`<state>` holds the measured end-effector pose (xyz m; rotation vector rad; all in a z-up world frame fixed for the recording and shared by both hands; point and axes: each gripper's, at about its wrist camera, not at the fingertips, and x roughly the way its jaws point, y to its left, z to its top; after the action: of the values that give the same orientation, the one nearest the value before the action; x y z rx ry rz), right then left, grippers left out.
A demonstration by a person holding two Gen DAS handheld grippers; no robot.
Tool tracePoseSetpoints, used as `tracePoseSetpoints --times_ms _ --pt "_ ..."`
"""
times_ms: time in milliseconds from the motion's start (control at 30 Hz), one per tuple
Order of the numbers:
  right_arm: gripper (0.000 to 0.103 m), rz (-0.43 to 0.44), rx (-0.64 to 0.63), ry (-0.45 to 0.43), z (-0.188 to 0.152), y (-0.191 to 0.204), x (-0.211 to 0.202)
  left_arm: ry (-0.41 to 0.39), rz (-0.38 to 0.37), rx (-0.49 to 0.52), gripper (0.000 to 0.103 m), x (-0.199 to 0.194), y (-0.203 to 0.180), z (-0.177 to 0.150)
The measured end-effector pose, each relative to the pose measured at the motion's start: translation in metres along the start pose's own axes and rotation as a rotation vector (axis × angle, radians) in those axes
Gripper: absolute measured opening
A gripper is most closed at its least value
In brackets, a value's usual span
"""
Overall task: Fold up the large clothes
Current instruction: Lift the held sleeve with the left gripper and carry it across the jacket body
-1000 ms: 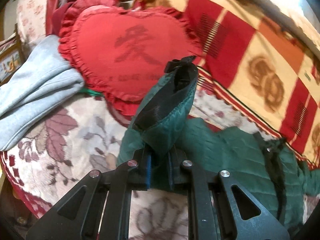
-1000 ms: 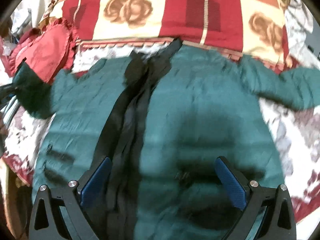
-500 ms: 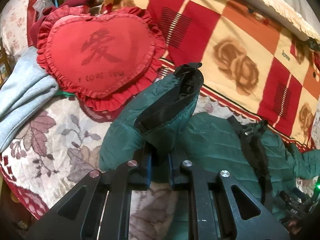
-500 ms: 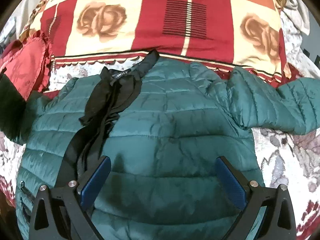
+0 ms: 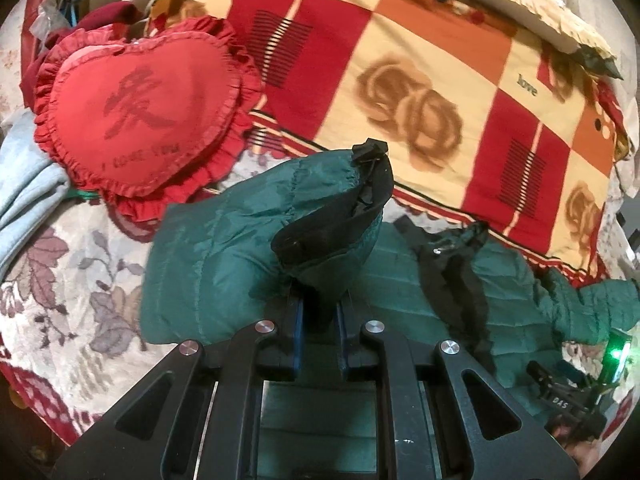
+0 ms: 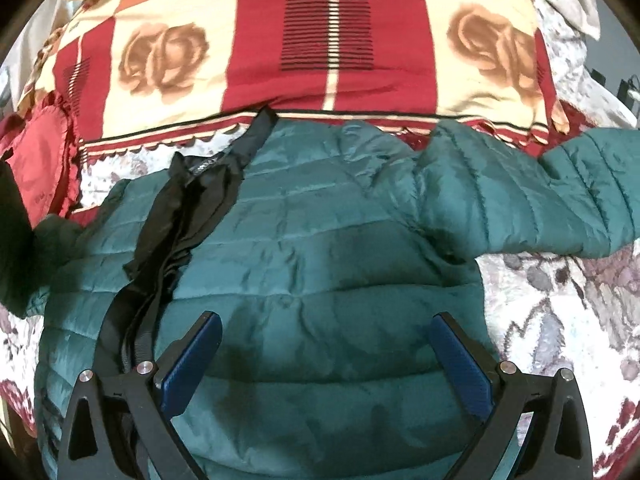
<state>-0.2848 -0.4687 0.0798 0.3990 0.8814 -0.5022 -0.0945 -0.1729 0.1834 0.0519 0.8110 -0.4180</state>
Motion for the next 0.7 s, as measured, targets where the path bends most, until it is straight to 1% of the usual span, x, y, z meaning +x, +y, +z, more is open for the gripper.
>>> tracePoseSetpoints --times_ms 200,400,700 --pt "0.103 -0.007 0.023 0.005 -0.004 -0.012 -0.002 0.024 -0.036 0.025 0.012 0.005 -0.028 -0.006" --pt "0.103 0.009 0.052 0.012 -0.007 -0.02 -0.004 0.044 -0.07 0.047 0.012 0.013 -0.057 -0.01" --pt "0.103 -0.001 0.066 0.025 -0.011 -0.029 -0.007 0.106 -0.148 0.068 0.012 0.033 -0.106 -0.012"
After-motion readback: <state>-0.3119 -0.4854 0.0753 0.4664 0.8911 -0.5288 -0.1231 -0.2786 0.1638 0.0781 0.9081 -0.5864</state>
